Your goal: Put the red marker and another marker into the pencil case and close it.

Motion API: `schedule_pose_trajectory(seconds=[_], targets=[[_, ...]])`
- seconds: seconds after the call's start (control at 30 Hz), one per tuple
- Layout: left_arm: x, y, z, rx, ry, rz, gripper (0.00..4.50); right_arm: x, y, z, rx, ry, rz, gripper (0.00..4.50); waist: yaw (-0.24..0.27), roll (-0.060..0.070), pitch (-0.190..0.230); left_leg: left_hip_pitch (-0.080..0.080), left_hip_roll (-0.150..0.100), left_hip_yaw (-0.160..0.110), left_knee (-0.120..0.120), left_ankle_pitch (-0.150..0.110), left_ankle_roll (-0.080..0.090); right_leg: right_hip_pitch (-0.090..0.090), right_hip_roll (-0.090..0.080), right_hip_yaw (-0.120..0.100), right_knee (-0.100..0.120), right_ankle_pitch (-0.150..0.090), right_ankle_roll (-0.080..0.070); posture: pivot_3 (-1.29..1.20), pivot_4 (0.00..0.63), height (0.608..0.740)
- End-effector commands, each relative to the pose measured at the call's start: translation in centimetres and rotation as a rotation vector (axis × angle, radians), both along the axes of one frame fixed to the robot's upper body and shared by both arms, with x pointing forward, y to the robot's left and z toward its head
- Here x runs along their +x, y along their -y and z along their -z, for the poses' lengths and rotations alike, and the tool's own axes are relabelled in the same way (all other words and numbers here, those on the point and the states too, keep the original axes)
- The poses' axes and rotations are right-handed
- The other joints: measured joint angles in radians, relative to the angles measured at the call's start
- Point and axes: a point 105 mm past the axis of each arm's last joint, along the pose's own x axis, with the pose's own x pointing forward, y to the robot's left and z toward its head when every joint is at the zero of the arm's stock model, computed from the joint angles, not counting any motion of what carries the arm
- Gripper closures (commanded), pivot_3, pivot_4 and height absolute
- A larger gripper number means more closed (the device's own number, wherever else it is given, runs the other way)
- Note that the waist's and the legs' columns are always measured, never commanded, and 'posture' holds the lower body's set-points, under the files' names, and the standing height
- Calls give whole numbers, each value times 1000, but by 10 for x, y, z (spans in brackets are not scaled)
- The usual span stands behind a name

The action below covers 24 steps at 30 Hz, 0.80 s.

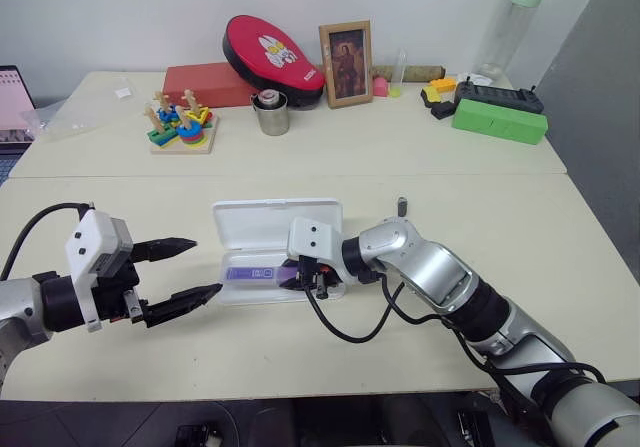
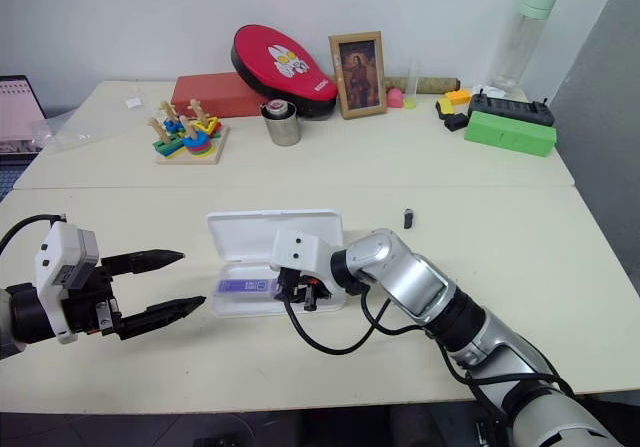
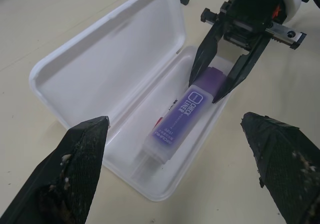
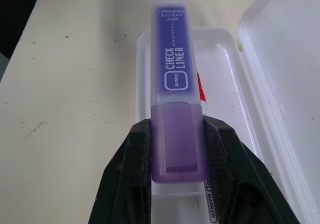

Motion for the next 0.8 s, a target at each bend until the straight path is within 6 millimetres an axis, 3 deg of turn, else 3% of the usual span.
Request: schedule_pose_trajectory(seconds=[0.03,0.47,0.53,0.8], targets=[[-3,4,-13,-2,52,11,0,0,-11,-1,1,43,-20,3409,-1,0,0,0,0,0,0,0,0,0,0,0,0,0,0,0,150,740],[2,6,-14,0,59,12,0,-5,-11,5,-10,29,-59,3409,-1,0,0,0,0,0,0,0,0,0,0,0,0,0,0,0,150,740],[2,6,-14,1,60,14,0,-5,-11,5,-10,29,-60,2708,-1,0,0,0,0,0,0,0,0,0,0,0,0,0,0,0,150,740],[4,6,-13,3,62,14,0,-4,-10,3,2,41,-62,890,-1,0,0,0,0,0,0,0,0,0,0,0,0,0,0,0,150,740]])
